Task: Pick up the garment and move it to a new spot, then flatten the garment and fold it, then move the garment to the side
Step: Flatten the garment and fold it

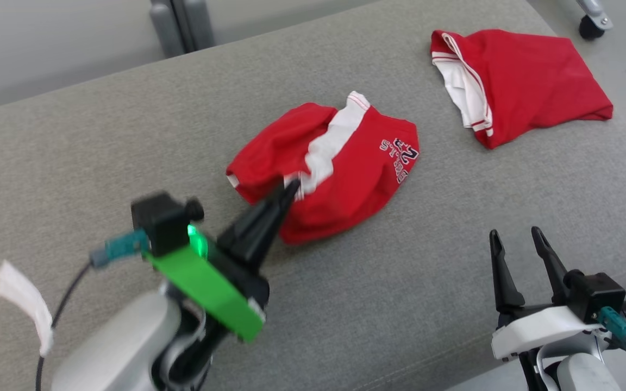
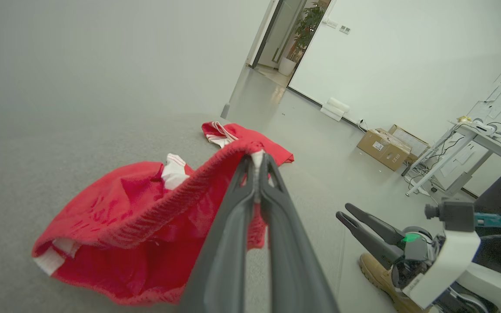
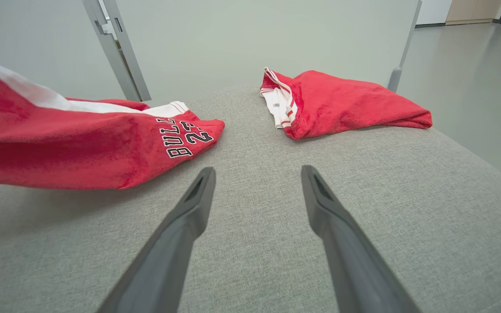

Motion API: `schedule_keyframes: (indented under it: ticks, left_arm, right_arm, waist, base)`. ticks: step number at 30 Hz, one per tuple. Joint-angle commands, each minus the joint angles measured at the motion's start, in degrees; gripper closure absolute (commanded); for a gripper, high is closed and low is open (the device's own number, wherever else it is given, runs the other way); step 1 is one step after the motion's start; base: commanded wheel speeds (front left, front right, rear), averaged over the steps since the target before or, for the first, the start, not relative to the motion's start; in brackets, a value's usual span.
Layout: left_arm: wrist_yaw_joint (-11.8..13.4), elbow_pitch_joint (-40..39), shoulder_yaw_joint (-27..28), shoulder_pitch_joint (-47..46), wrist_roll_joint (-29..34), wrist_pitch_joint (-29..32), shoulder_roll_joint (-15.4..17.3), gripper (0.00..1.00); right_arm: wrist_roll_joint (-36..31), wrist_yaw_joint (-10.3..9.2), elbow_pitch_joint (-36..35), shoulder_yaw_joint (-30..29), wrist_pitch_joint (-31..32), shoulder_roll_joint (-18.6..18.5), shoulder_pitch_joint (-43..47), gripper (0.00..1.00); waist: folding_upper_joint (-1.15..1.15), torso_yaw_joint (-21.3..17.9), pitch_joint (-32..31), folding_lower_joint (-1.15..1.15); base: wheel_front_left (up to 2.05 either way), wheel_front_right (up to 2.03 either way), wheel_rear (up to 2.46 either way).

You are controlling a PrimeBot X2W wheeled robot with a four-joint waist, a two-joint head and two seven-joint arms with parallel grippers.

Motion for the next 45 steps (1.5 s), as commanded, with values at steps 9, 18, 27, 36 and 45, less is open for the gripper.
schedule_keyframes:
  ticks: [9, 18, 27, 36, 45]
  left_arm:
    - [3.35, 4.38, -1.33, 21.19, 0.69, -4.15, 4.88, 1.00]
    - [0.90, 16.67, 11.40, 30.06, 4.32, -4.43, 0.76, 1.00]
    - [-1.33, 20.37, 20.06, 34.27, 8.47, -4.44, -2.66, 0.00]
    - [1.71, 12.20, 34.63, 39.59, 16.13, -4.38, -6.03, 0.00]
    - [-0.93, 3.18, 49.62, 44.58, 31.45, -4.39, -17.29, 0.00]
  right_arm:
    - [-2.91, -0.09, 0.91, -1.66, 0.02, -0.10, 3.59, 0.00]
    - [-3.63, -0.09, 1.30, -0.77, 0.02, -0.14, 5.40, 0.00]
    - [-4.35, -0.09, 0.91, -1.24, 0.02, -0.15, 6.05, 0.00]
    - [-4.19, -0.09, -1.25, -2.19, 0.02, -0.13, 6.51, 0.00]
    - [-4.64, -0.09, -3.79, -2.71, 0.02, -0.13, 7.30, 0.00]
  waist:
    - [0.00, 10.73, -5.23, 0.00]
    - [0.00, 13.64, -7.82, 0.00]
    - [0.00, 13.16, -8.89, 0.00]
    - [0.00, 11.63, -9.13, 0.00]
    - [0.00, 12.70, -9.08, 0.00]
  base:
    - [0.00, 0.00, 0.00]
    - [0.00, 0.00, 0.00]
    - [0.00, 0.00, 0.00]
    - [0.00, 0.00, 0.00]
    - [0.00, 0.00, 0.00]
